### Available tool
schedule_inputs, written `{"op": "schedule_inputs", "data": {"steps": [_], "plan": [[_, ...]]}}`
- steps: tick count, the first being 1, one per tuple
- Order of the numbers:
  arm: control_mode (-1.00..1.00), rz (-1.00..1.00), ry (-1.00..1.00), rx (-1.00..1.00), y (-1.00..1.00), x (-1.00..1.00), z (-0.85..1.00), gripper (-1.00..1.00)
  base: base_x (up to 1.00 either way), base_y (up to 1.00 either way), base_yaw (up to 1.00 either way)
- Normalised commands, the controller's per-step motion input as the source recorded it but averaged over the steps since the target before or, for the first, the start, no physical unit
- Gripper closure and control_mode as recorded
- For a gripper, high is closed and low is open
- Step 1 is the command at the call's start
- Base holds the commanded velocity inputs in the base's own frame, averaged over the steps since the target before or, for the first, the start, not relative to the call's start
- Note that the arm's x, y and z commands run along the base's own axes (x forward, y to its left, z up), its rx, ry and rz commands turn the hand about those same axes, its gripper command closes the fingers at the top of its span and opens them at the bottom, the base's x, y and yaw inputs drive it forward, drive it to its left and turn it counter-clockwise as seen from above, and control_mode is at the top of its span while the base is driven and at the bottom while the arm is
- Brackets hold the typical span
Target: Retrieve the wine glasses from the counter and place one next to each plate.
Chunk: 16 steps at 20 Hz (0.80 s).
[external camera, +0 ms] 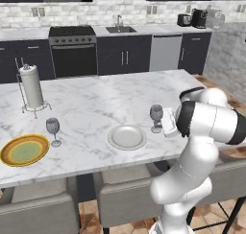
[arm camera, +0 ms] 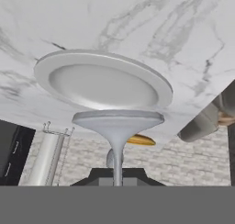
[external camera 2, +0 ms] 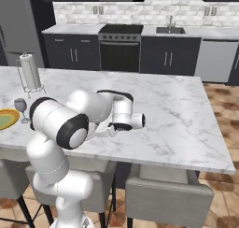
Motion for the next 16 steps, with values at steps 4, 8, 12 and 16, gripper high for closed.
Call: {"op": "schedule_inputs", "data": {"steps": [4, 8, 12, 16], "plan": [[-1.00, 0.00, -0.01, 0.00, -0.12, 0.08, -0.09, 1.00, 0.00, 0.00, 0.00], [-1.00, 0.00, 0.00, 0.00, -0.03, 0.00, -0.14, 1.00, 0.00, 0.00, 0.00], [-1.00, 0.00, 0.00, 0.00, 0.00, 0.00, -0.17, 1.00, 0.00, 0.00, 0.00], [-1.00, 0.00, -0.01, 0.00, 0.00, 0.00, -0.19, 1.00, 0.00, 0.00, 0.00]]}}
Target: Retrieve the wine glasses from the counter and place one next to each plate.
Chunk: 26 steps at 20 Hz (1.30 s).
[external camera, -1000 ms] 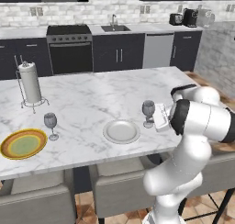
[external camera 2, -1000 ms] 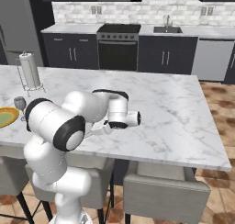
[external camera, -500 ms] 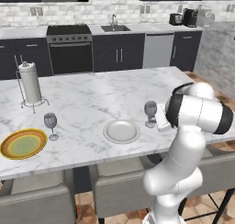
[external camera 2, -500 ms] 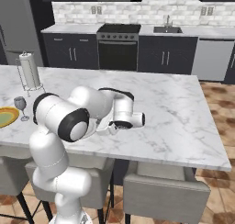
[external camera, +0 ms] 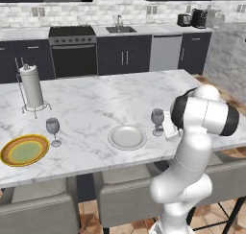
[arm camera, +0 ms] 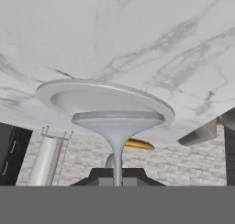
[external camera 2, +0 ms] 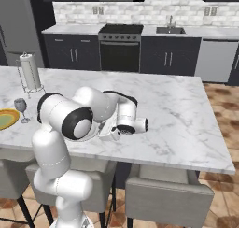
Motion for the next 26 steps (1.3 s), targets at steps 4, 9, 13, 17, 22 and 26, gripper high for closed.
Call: {"op": "schedule_inputs", "data": {"steps": [4, 9, 13, 17, 22, 26], "plan": [[-1.00, 0.00, -0.06, 0.01, 0.00, 0.00, -0.16, 1.00, 0.00, 0.00, 0.00], [-1.00, 0.00, -0.08, 0.05, 0.00, 0.01, -0.22, 1.00, 0.00, 0.00, 0.00], [-1.00, 0.00, -0.09, 0.04, 0.00, 0.04, -0.22, 1.00, 0.00, 0.00, 0.00], [-1.00, 0.00, -0.11, 0.03, 0.00, 0.06, -0.20, 1.00, 0.00, 0.00, 0.00], [-1.00, 0.00, -0.09, 0.04, 0.00, 0.12, -0.21, 1.00, 0.00, 0.00, 0.00], [-1.00, 0.00, -0.09, 0.05, -0.01, 0.27, -0.17, 1.00, 0.00, 0.00, 0.00]]}}
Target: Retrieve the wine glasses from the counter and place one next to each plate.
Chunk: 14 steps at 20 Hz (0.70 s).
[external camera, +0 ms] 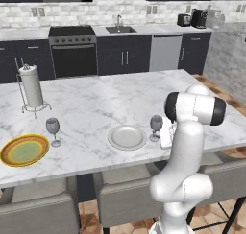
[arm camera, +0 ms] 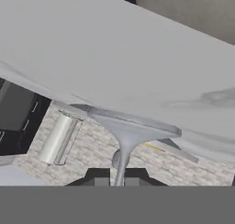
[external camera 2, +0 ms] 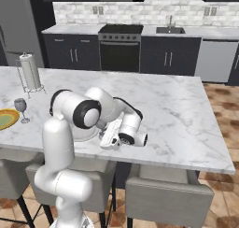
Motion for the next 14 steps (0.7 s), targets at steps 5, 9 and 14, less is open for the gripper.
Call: {"op": "schedule_inputs", "data": {"steps": [5, 9, 14], "plan": [[-1.00, 0.00, -0.04, 0.03, 0.00, 0.38, -0.07, 1.00, 0.00, 0.00, 0.00], [-1.00, 0.00, -0.09, 0.01, 0.00, 0.20, -0.02, 1.00, 0.00, 0.00, 0.00], [-1.00, 0.00, -0.17, 0.00, 0.00, 0.01, 0.00, 1.00, 0.00, 0.00, 0.00]]}}
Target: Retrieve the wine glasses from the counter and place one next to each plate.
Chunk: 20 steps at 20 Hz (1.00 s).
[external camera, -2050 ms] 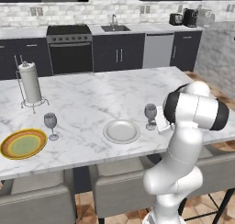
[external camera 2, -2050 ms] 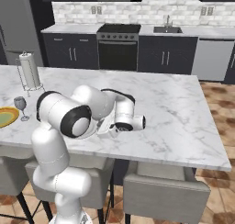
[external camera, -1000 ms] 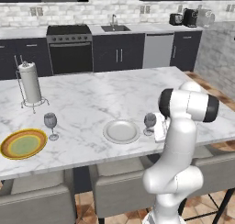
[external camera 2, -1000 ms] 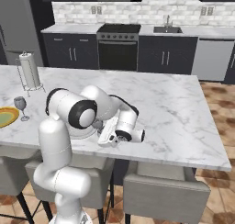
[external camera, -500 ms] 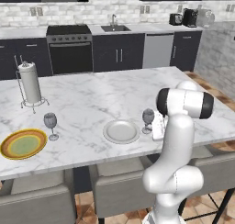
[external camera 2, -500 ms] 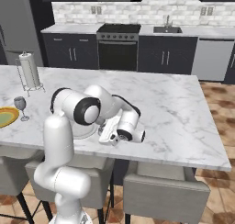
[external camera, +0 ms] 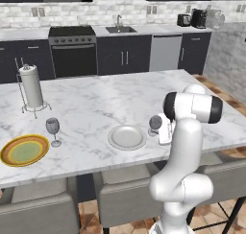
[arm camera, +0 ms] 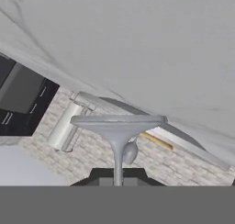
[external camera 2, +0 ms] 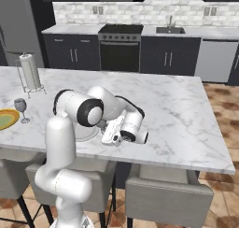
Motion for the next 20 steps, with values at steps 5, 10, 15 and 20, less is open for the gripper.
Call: {"op": "schedule_inputs", "data": {"steps": [5, 10, 15, 20], "plan": [[-1.00, 0.00, -0.07, 0.01, 0.00, 0.03, -0.09, 1.00, 0.00, 0.00, 0.00], [-1.00, 0.00, 0.02, 0.00, 0.00, 0.18, -0.28, 1.00, 0.00, 0.00, 0.00], [-1.00, 0.00, 0.08, 0.00, 0.00, 0.23, -0.42, 1.00, 0.00, 0.00, 0.00], [-1.00, 0.00, 0.10, 0.00, 0.00, 0.23, -0.32, 1.00, 0.00, 0.00, 0.00]]}}
